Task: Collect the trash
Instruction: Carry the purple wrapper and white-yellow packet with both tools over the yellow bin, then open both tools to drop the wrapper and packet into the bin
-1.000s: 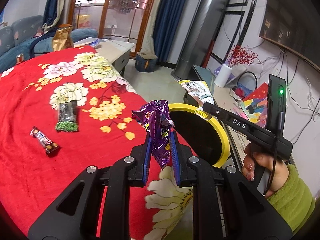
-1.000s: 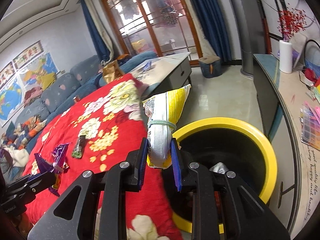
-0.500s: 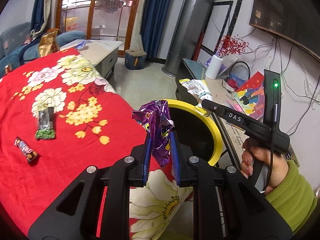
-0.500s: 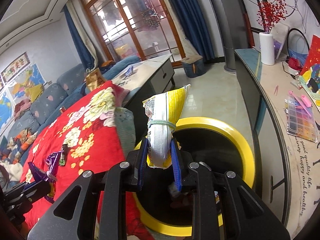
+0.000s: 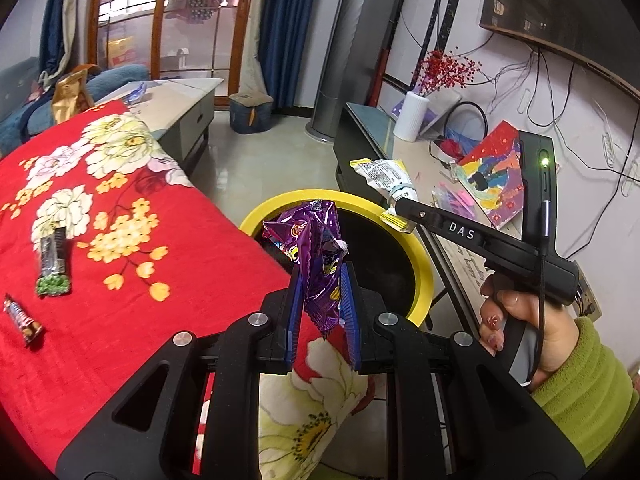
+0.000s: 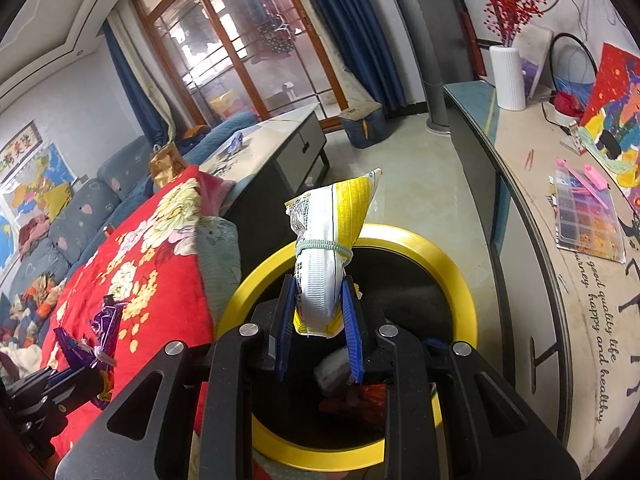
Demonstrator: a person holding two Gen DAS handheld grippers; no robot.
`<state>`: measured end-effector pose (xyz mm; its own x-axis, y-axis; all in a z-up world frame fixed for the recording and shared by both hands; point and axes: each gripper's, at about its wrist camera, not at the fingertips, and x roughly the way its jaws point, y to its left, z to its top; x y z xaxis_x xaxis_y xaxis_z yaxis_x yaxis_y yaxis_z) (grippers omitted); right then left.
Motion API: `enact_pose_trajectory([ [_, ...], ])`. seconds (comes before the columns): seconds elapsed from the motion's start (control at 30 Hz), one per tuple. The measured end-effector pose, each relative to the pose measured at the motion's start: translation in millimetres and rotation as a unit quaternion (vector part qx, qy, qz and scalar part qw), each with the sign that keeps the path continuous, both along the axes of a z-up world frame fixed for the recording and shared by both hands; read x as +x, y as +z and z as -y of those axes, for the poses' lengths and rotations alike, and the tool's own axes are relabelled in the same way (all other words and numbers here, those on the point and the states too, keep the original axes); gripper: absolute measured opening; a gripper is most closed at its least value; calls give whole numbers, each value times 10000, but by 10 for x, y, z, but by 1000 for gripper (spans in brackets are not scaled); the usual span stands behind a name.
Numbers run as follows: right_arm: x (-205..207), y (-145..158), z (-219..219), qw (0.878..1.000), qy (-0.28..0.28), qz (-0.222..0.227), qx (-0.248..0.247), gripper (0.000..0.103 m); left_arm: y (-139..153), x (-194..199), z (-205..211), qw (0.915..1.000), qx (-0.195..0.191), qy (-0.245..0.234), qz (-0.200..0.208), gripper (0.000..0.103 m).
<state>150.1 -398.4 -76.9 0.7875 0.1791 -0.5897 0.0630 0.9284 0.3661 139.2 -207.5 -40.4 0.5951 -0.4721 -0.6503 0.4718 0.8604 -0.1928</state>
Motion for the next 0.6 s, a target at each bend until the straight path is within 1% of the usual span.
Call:
enact_pose_trajectory([
  [0.27, 2, -127, 163, 9997, -122, -170, 128, 22, -114, 147, 157, 9999, 52, -113, -103, 14],
  [0.6, 27, -254, 199, 9991, -85, -357, 227, 22, -319, 330, 261, 9992, 112, -180, -344, 14],
])
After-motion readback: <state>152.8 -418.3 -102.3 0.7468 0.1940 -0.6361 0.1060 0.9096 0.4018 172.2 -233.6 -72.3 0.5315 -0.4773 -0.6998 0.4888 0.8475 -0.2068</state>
